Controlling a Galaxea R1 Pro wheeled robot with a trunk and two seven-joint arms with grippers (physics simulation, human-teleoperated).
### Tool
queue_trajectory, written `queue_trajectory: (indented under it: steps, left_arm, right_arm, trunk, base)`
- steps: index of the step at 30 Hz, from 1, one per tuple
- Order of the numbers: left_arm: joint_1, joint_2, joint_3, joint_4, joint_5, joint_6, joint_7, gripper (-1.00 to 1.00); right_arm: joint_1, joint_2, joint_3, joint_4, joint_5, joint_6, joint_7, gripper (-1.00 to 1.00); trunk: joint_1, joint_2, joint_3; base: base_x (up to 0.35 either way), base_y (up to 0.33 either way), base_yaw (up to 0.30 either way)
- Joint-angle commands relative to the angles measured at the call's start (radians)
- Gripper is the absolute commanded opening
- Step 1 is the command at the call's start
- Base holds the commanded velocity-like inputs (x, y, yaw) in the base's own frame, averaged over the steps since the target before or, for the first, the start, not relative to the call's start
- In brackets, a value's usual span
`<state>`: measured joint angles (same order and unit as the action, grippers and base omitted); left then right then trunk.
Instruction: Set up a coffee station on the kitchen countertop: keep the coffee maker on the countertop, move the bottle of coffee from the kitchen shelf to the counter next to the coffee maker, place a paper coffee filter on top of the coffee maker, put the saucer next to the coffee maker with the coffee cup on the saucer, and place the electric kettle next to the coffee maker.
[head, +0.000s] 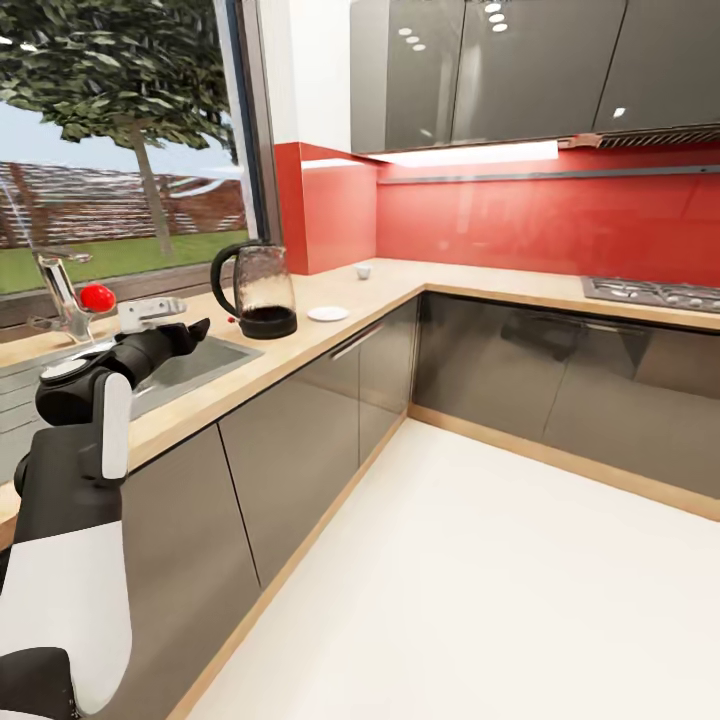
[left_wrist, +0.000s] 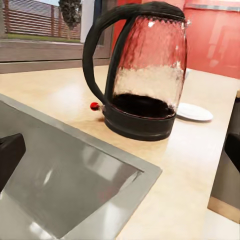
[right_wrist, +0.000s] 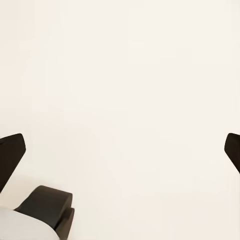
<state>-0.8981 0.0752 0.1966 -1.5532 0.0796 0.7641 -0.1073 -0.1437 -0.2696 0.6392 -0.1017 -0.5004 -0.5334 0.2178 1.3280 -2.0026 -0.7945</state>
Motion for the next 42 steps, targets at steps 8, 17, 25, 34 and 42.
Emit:
queue_trajectory:
  steps: [8,17,25,34,42]
  left_arm:
    - [-0.001,0.0,-0.044,0.001,-0.103,0.007,0.001,1.0]
    - [-0.001,0.0,-0.048,0.001,-0.195,0.007,0.003,1.0]
    - [-0.001,-0.001,-0.047,0.001,-0.197,0.008,0.004,1.0]
    - [-0.001,-0.005,-0.046,0.001,-0.199,0.008,0.005,1.0]
    - [-0.001,-0.006,-0.045,0.001,-0.199,0.008,0.005,1.0]
  right_arm:
    - [-0.001,0.0,0.004,0.0,-0.011,-0.002,0.008,1.0]
    - [-0.001,0.0,0.003,0.0,-0.012,-0.003,0.008,1.0]
    - [-0.001,0.0,0.003,0.0,-0.011,-0.003,0.008,1.0]
    - [-0.001,0.0,0.004,0.0,-0.012,-0.003,0.008,1.0]
    - [-0.001,0.0,0.004,0.0,-0.012,-0.003,0.008,1.0]
  trunk:
    - [-0.004,0.007,0.002]
    - [-0.004,0.007,0.002]
    - [-0.004,0.007,0.002]
    - [-0.004,0.007,0.002]
    - [-0.004,0.007,0.002]
  base:
    - [0.0,0.0,0.0]
    - [0.091,0.0,0.0]
    - [0.084,0.0,0.0]
    - [0.062,0.0,0.0]
    - [0.121,0.0,0.0]
